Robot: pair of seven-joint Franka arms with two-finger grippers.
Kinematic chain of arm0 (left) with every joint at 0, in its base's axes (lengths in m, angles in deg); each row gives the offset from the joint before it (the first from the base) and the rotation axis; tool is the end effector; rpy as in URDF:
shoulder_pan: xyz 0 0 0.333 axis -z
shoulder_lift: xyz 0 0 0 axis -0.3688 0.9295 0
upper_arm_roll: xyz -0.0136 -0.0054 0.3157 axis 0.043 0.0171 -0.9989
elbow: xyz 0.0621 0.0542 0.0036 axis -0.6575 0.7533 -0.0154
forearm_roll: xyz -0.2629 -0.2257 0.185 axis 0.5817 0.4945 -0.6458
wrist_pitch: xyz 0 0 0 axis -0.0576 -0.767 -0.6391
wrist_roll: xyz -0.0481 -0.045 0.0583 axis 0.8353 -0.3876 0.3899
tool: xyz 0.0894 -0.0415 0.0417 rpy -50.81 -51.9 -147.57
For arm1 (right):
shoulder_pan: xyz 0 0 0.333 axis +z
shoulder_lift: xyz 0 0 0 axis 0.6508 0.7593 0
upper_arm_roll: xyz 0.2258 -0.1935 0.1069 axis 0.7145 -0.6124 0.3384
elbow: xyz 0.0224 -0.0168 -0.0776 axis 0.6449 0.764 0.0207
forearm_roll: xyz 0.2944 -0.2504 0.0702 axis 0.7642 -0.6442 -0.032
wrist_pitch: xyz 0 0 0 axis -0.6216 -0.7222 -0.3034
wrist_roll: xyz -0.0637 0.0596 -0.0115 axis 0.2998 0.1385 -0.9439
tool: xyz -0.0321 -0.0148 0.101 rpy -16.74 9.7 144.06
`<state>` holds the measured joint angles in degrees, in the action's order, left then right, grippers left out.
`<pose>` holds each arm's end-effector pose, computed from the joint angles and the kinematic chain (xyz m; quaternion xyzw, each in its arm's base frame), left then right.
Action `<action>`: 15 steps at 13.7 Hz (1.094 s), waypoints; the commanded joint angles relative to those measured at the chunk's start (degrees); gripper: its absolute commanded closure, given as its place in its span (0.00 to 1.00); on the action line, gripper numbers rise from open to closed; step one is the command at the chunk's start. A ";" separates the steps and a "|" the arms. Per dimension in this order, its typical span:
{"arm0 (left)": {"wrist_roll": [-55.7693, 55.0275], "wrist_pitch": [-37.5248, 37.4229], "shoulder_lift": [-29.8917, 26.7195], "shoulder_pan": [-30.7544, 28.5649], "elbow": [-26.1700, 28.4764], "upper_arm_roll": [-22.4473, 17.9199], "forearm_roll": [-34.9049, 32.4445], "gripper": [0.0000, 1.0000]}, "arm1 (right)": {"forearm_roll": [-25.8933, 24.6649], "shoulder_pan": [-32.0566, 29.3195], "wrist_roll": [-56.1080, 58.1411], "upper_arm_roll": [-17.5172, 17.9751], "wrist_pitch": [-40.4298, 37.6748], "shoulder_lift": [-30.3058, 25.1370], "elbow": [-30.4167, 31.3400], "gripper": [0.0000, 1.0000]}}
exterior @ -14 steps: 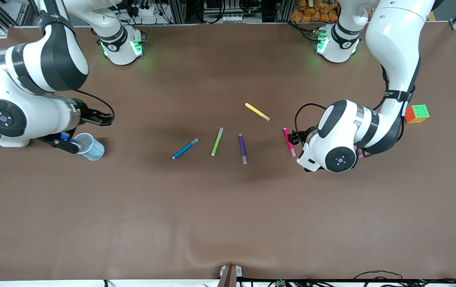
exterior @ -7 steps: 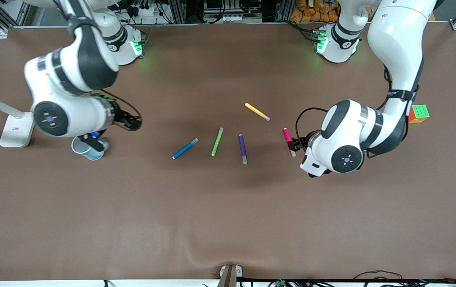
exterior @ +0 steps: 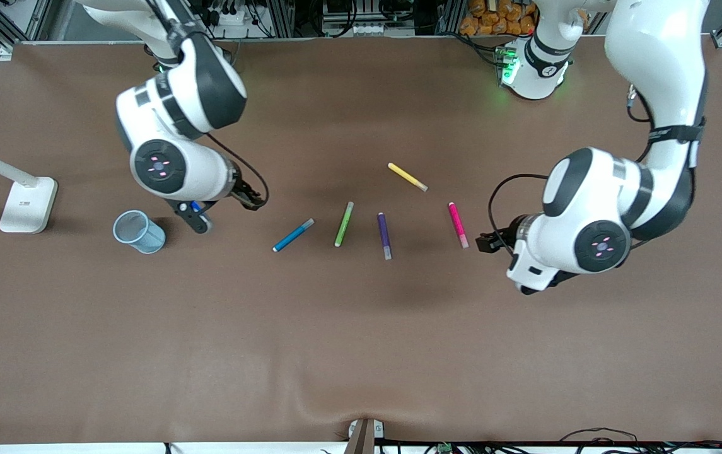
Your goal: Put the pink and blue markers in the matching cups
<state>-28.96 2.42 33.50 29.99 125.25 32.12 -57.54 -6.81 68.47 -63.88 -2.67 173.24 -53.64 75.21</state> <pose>0.6355 -0.2156 0.3934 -0.9684 -0.1832 0.1665 0.0290 0.5293 0.2838 0.4058 0.8994 -0.3922 -0.1750 0.0811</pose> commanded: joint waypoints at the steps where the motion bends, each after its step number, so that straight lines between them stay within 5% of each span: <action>1: -0.04 -0.34 -4.20 0.26 0.51 0.12 -5.70 0.00 | 0.35 2.18 -2.95 -0.52 5.21 -1.99 3.97 0.00; 7: 0.31 -0.52 -9.92 0.08 0.59 0.03 -8.01 0.00 | 0.35 5.52 -9.03 -0.43 22.97 -0.24 11.09 0.00; 15: 3.21 -1.05 -16.17 -3.26 4.37 0.82 -7.14 0.00 | -0.09 11.85 -16.23 -0.52 35.03 8.02 12.33 0.00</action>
<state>-26.50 1.13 18.94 27.34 127.02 32.22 -64.35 -6.80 78.91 -78.52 -2.63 207.30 -46.59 87.73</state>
